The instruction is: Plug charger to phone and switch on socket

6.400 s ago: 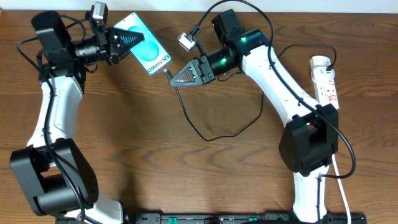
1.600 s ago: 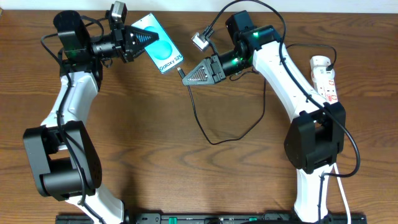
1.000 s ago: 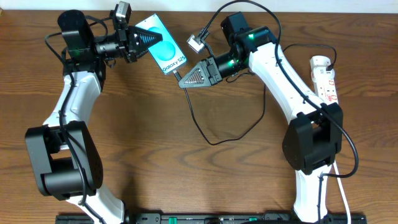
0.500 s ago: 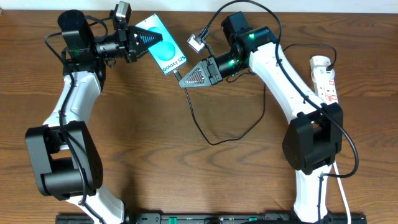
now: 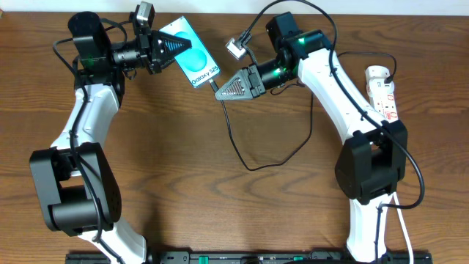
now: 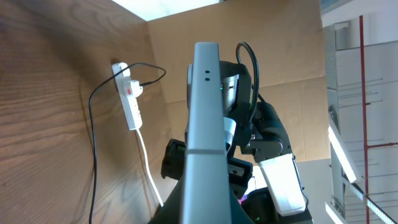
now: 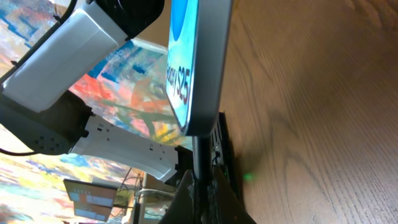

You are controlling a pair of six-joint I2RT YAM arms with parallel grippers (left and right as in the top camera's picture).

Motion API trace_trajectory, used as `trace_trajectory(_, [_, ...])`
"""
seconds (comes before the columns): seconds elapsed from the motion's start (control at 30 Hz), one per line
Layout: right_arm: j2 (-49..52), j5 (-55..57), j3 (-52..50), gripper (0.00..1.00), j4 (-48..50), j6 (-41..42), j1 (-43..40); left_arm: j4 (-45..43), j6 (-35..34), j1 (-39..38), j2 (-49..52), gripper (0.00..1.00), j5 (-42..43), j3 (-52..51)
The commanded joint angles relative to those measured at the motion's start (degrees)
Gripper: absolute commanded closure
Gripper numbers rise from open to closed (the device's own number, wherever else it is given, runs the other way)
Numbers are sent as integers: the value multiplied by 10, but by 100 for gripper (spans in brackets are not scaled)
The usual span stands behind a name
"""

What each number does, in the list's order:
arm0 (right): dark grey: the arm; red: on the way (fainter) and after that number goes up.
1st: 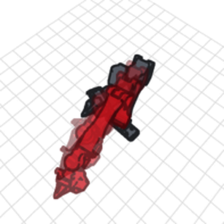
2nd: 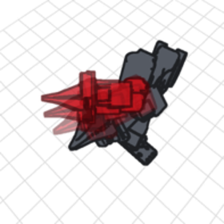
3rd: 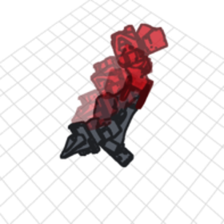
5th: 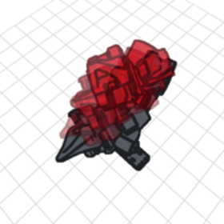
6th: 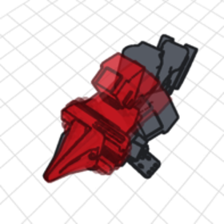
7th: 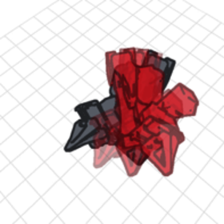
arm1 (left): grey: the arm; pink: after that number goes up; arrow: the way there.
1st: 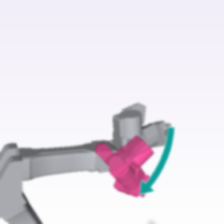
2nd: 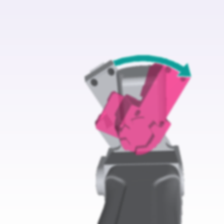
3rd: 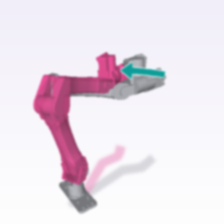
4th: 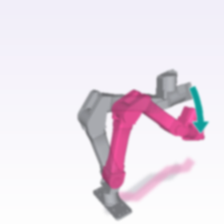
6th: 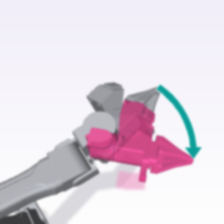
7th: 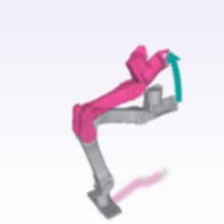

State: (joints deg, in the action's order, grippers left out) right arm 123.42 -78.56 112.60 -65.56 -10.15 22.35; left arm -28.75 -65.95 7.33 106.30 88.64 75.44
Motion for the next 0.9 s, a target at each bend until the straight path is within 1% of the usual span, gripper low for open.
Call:
trace_trajectory(0.0, [-5, -7, 2, 99, 0, -6, -2, -5, 7, -1, -7, 93, 15, 5])
trace_trajectory(0.87, [-5, -7, 2, 99, 0, 0, 6, -5, 18, 0, -7, 93, 9, 5])
